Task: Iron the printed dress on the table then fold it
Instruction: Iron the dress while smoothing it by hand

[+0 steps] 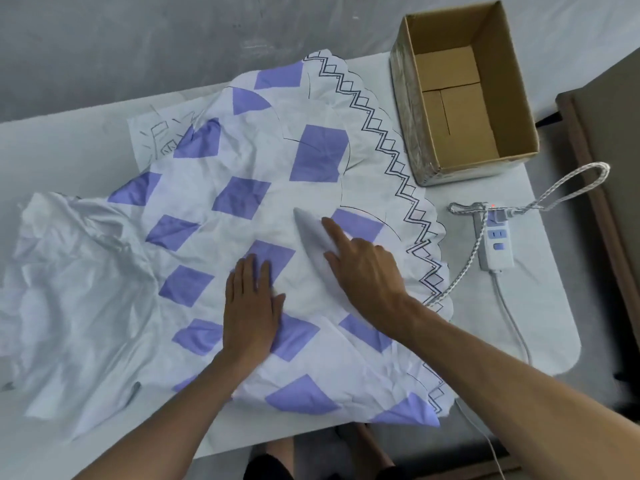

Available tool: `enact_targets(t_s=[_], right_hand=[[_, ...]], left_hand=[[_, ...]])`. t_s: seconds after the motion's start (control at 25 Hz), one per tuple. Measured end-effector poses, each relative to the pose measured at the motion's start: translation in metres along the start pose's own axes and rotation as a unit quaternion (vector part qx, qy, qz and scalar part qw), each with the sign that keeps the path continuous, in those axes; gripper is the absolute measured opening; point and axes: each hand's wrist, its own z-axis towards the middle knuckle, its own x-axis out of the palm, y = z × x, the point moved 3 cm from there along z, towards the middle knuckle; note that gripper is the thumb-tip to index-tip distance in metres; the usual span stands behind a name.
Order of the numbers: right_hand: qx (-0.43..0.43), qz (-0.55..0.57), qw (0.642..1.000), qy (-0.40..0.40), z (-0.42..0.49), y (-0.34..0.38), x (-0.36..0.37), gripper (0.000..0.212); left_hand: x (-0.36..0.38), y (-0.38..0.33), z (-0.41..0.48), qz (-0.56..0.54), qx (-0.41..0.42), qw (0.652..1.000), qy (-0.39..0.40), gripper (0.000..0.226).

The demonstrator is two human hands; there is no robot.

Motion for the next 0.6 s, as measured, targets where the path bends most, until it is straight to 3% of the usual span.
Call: enact_targets(t_s=[0.2, 0.28, 0.6], right_hand=[[-0.069, -0.073, 0.995, 0.01, -0.033, 0.013, 0.047, 0.057], [-0.035, -0.082, 0.995, 0.037, -0.032, -0.01, 0.046, 0.053], [0.136, -0.03, 0.99, -0.031, -0.049, -0.117, 0.015, 0.051]], left_hand=[[0.027, 0.002, -0.023, 0.021, -0.032, 0.997, 0.071, 0.089], [0.029, 0.0, -0.021, 0.037, -0.027, 0.996, 0.074, 0.091], [0.03, 0.002, -0.023, 0.042, -0.028, 0.994, 0.095, 0.094]])
